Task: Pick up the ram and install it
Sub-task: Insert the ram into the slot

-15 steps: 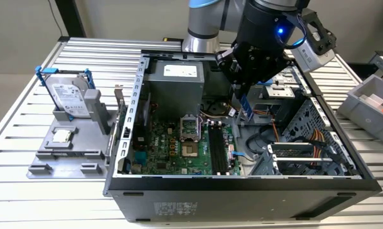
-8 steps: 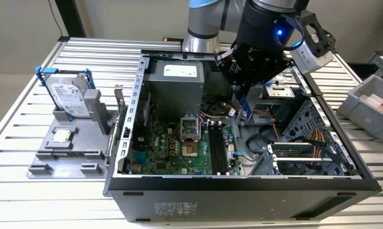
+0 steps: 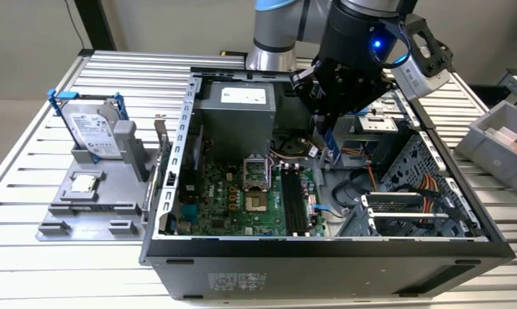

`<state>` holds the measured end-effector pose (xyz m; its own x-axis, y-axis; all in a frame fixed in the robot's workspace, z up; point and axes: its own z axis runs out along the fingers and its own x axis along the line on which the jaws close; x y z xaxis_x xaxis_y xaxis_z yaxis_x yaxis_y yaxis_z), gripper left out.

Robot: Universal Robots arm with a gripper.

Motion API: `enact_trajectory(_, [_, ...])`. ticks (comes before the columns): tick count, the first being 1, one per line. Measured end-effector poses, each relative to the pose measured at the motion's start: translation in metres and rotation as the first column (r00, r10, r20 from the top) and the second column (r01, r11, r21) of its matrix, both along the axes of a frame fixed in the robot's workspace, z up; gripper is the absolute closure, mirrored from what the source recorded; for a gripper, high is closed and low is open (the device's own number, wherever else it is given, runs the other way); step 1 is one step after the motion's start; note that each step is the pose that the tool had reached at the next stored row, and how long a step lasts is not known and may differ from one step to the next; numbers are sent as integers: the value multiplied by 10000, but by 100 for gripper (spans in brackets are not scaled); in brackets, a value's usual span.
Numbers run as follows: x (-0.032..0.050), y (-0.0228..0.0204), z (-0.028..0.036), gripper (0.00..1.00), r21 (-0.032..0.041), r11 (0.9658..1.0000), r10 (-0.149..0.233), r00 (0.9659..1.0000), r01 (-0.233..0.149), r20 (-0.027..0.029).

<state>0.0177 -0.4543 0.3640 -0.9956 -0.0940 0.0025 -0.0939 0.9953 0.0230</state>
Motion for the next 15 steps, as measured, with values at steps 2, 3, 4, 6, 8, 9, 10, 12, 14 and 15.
enact_trajectory(2, [1, 2, -13, 100, -1, 9999, -114, 9999, 114, 4])
enact_trajectory(3, [6, 1, -14, 100, -1, 9999, -131, 9999, 131, 4])
enact_trajectory(4, [12, 1, -16, 100, -2, 9999, -155, 9999, 155, 3])
enact_trajectory(6, [22, 2, -22, 100, 1, 9997, -242, 9997, 242, 4])
enact_trajectory(8, [23, 1, -27, 100, -1, 9994, -337, 9994, 337, 4])
enact_trajectory(9, [23, 2, -31, 100, -1, 9993, -385, 9993, 385, 4])
enact_trajectory(10, [23, 2, -34, 100, -1, 9991, -434, 9991, 434, 4])
enact_trajectory(12, [24, 2, -38, 100, -2, 9987, -507, 9987, 507, 4])
enact_trajectory(14, [24, 1, -43, 100, 0, 9986, -534, 9986, 534, 4])
enact_trajectory(15, [24, 1, -45, 100, -1, 9985, -547, 9985, 547, 4])
